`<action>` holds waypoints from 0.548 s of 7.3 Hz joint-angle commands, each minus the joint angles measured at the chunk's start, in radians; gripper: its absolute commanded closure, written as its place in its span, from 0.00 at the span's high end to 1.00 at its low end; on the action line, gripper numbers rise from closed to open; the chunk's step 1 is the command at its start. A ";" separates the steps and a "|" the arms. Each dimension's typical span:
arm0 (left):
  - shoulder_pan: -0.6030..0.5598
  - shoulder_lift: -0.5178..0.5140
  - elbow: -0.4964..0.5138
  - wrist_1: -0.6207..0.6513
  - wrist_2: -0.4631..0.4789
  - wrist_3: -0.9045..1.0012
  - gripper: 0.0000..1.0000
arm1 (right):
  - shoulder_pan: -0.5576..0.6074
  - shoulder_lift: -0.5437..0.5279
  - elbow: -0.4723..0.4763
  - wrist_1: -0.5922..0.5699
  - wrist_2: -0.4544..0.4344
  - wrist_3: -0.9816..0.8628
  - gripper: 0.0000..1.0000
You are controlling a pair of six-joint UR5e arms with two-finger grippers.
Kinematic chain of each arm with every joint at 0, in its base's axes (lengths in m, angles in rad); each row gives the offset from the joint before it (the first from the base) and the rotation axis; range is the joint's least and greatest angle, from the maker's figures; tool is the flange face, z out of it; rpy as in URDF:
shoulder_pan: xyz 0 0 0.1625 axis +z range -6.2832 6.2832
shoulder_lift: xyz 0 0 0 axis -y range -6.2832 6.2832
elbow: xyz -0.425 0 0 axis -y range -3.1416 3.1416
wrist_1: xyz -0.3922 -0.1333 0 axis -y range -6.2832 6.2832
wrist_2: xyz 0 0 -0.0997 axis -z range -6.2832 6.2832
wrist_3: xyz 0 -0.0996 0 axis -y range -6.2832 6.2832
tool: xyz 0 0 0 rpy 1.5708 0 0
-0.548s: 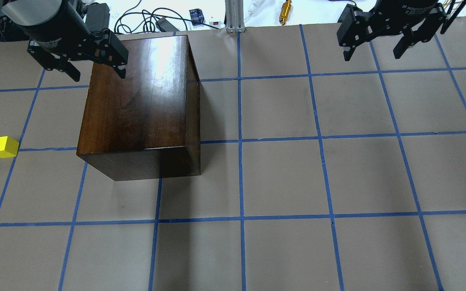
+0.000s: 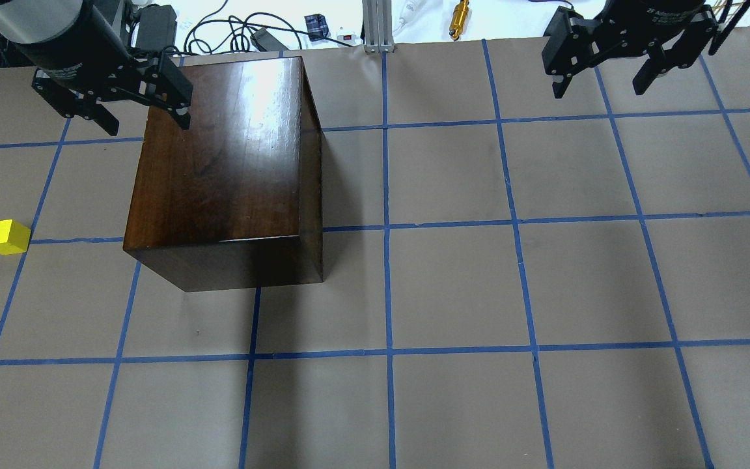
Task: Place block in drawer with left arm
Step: 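Move the left gripper down beside the cabinet toward the drawer handle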
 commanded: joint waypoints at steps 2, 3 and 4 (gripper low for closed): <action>0.288 -0.081 -0.014 -0.058 -0.135 0.238 1.00 | 0.001 0.000 0.000 0.000 -0.001 0.000 1.00; 0.332 -0.127 -0.011 -0.052 -0.156 0.311 1.00 | 0.001 0.000 0.000 0.000 -0.001 0.000 1.00; 0.366 -0.176 -0.010 -0.045 -0.210 0.319 1.00 | 0.001 -0.001 0.000 0.000 -0.001 0.000 1.00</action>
